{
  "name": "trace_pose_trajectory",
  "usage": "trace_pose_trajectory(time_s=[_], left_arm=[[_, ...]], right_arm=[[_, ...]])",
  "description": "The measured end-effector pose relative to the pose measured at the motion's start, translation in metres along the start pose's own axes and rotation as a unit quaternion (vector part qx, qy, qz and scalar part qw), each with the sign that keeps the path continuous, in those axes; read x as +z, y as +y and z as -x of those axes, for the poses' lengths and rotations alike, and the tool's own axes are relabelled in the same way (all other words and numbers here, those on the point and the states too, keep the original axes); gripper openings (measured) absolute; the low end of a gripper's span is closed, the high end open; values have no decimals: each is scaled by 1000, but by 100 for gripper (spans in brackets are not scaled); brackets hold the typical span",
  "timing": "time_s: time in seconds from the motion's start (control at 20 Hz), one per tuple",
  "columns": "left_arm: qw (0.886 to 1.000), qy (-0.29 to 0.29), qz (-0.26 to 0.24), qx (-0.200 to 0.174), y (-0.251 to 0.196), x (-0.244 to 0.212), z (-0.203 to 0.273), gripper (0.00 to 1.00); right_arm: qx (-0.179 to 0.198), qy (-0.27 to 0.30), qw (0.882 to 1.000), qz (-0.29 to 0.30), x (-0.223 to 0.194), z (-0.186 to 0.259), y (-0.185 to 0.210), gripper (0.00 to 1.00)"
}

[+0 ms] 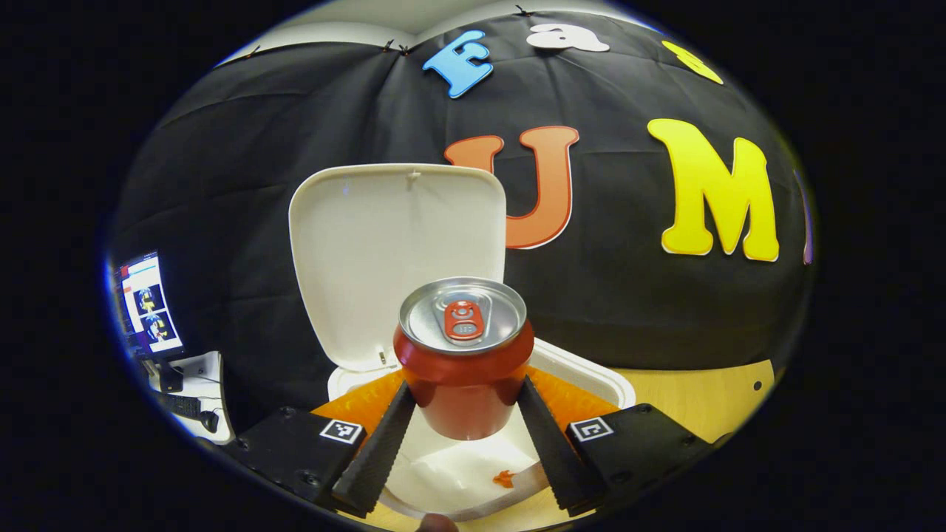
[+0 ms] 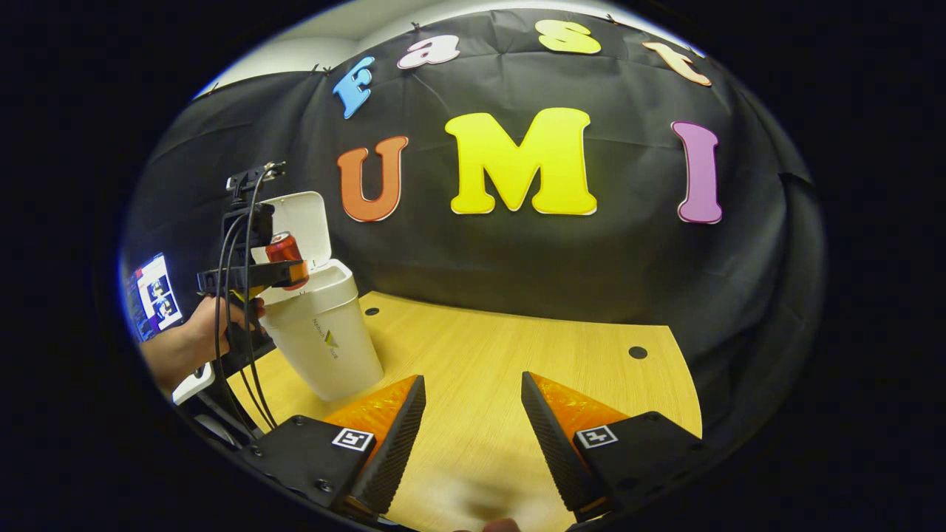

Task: Press the lid of the desktop garbage bin to open it, pick up the crumpled paper on the desktop and throw it into the bin, then pick up the pop can on the desktop and drop it into the bin, and finally close the garbage bin lid.

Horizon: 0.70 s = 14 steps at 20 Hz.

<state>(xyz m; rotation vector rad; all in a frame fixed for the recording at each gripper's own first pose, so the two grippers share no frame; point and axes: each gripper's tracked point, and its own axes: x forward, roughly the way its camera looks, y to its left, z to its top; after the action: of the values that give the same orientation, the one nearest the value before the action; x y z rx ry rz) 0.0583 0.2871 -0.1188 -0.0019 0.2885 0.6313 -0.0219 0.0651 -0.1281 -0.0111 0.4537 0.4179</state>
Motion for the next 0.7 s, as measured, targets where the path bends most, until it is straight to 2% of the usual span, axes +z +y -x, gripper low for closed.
trace_pose_trajectory(time_s=[0.2,0.3,0.5,0.7], left_arm=[[1000,1,4,2,-2,2,4,89],[1000,-6,5,8,0,19,5,93],[999,-18,17,21,-8,35,24,93],[998,-52,37,30,-23,74,44,93]], right_arm=[[7,-1,1000,2,2,-2,5,84],[9,-3,1000,2,3,-2,4,84],[12,-8,1000,-5,3,1,1,84],[7,-10,1000,-12,4,7,-15,83]])
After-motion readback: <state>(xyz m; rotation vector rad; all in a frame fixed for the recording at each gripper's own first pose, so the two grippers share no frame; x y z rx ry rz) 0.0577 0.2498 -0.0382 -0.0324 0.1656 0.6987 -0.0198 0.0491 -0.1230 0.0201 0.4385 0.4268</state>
